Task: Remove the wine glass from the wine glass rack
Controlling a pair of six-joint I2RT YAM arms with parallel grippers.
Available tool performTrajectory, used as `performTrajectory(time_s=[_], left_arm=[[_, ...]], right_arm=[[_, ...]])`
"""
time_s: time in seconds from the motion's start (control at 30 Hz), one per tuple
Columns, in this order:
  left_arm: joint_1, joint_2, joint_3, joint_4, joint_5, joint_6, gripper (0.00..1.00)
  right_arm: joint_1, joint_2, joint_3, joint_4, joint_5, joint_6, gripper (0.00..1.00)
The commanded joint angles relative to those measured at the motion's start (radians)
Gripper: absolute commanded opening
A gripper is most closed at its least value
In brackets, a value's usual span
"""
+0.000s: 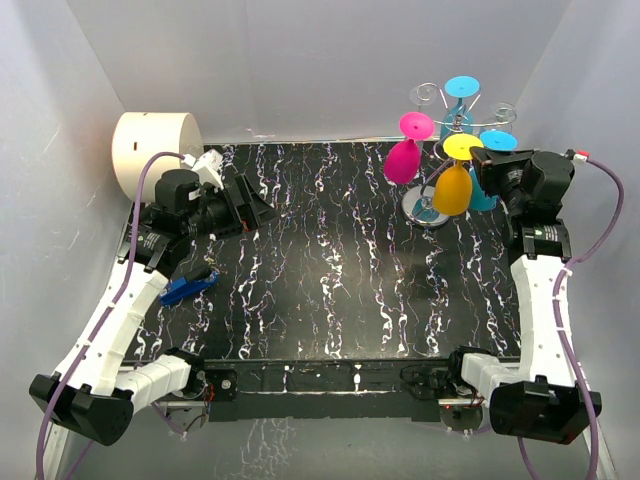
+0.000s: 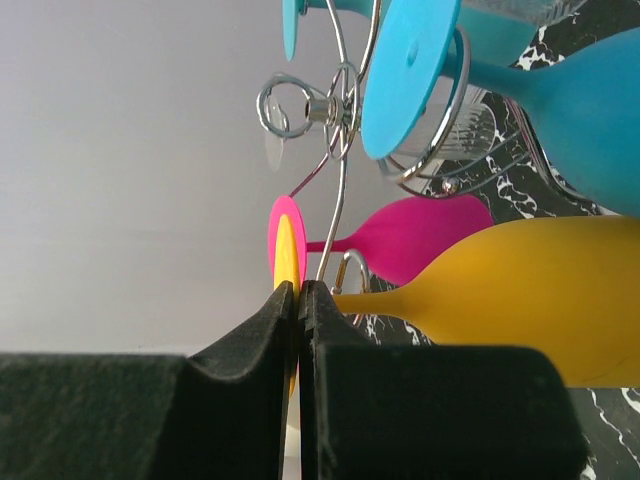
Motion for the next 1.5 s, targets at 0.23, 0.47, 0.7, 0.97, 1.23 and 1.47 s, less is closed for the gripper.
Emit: performTrajectory(time_s=[0.23,0.47,0.7,0.97,1.23,1.47], left_arm=[[-0.002,-0.035,0.04,-0.045,0.01,0.034,0.99],[-0.003,-0.04,0.027,-0.061,-0.023,0.055,0.99],[-0.003,-0.025,0.021,-0.053,-0.045,0.061,0.99],[-0.003,0.0,0.072,-0.104,-0.092,0.092,0.99],[-0.003,-0.009,0.2,-0.237,-0.256,0.117,0.99],[-0.003,-0.051,0.247,-0.319,-0.364,0.1,0.99]], right_arm=[[0.054,-0.163,0.035,-0.174,0.026,-0.127,0.0],[0.174,-0.267,-0.264,0.17,-0.41,-0.513,0.0],[0.317,-0.25,-0.401,0.172,-0.733,-0.864,0.0],[0.621,-0.203,-0.447,0.347,-0.891,-1.333,0.0],[1.048,0.11,-0.256,0.059,-0.569,-2.065,0.0],[1.17,0.244,-0.273,0.163,-0.328,-2.493,0.0]])
